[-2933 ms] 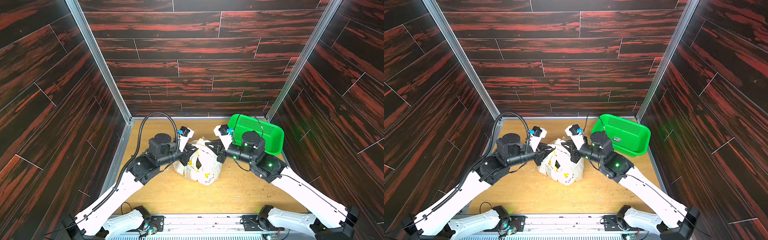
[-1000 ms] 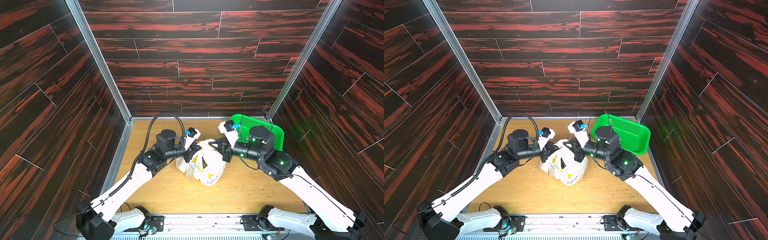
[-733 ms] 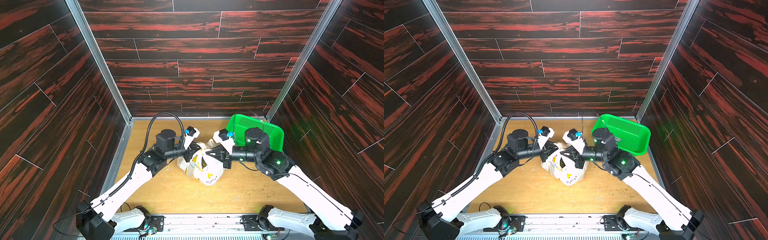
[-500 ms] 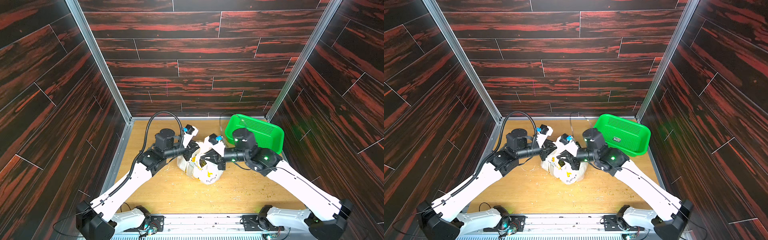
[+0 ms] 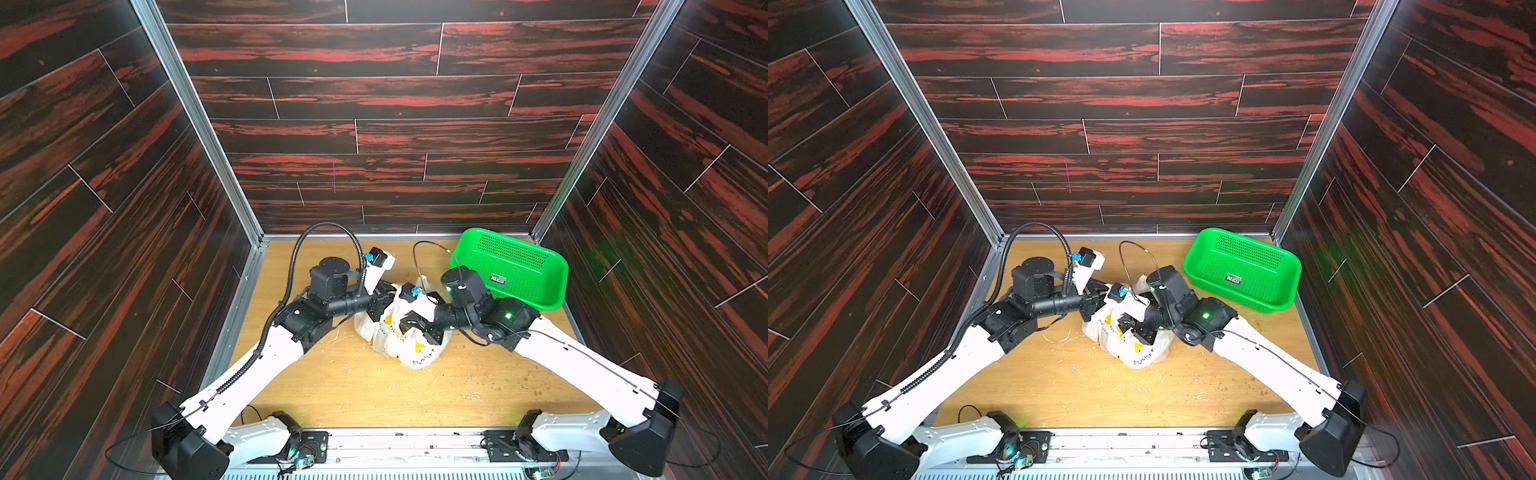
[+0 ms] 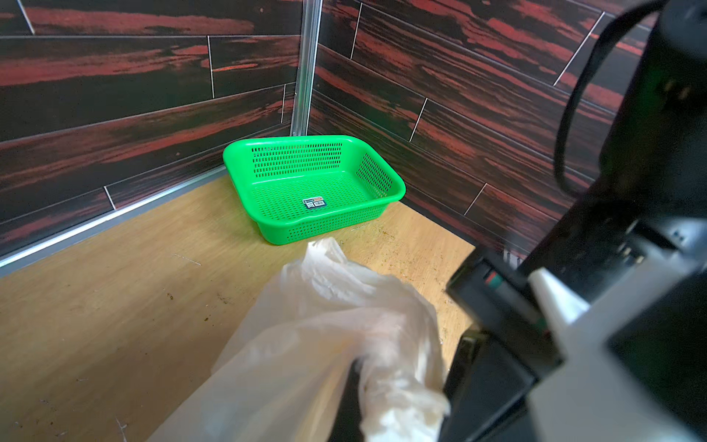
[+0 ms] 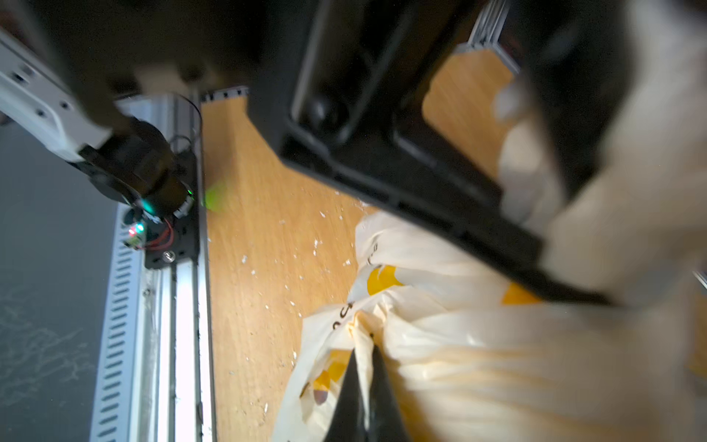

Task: Place the pineapple into a plastic bag & tie a knot
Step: Cross the plastic bag at the center of the board.

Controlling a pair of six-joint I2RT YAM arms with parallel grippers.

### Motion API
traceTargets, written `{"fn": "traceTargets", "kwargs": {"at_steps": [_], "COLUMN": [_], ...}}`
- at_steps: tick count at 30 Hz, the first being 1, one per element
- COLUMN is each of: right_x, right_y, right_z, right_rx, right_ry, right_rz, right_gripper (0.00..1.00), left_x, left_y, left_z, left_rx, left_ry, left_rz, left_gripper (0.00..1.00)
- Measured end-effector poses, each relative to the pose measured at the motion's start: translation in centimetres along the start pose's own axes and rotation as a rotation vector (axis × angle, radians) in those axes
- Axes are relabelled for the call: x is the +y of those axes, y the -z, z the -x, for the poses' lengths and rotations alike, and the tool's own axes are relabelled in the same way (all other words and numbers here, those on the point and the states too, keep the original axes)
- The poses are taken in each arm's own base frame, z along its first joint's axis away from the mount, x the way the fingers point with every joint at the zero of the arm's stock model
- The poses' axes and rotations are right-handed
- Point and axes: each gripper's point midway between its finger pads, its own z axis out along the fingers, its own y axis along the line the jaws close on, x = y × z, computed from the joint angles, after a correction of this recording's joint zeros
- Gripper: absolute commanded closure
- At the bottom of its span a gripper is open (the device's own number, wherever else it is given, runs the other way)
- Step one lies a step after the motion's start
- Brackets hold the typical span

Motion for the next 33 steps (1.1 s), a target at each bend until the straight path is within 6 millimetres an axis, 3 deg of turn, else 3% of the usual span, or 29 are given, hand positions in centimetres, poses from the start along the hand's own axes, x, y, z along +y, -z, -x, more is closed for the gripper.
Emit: {"fn": "traceTargets", "kwargs": {"at_steps": [5,9,15,29,33], "right_x": [-0.8,-2.6,-4.5,-6.2,-7.3], "right_y": [-0.9,-1.1,-1.0,-1.6,-1.6], "right_z": [-1.5,-2.4,-2.3,1.5,1.7], "right_rx": [0.077,0.117,0.086,-0.236,-0.327], "right_ry": [-0.002,-0.021,-0.079,-0.504,-0.633], "right_rz": [-0.066,-0.185,-0.321,-0.368,-0.415], "right_gripper": [1.0,1.0,1.0,0.96,0.96], "left_x": [-0.1,-0.2,0.2,-1.7,-1.7], "left_y": [0.1,0.4,0.7,1.7,1.7], "left_z": [0.4,0.8,1.0,1.2,0.8], "left_rx": [-0.016,-0.029,-0.044,-0.06,-0.054], "left_ry": [0.023,0.038,0.075,0.077,0.085], "left_rz": [0.0,0.005,0.022,-0.052,-0.055], "left_gripper": [1.0,1.0,1.0,1.0,1.0]}}
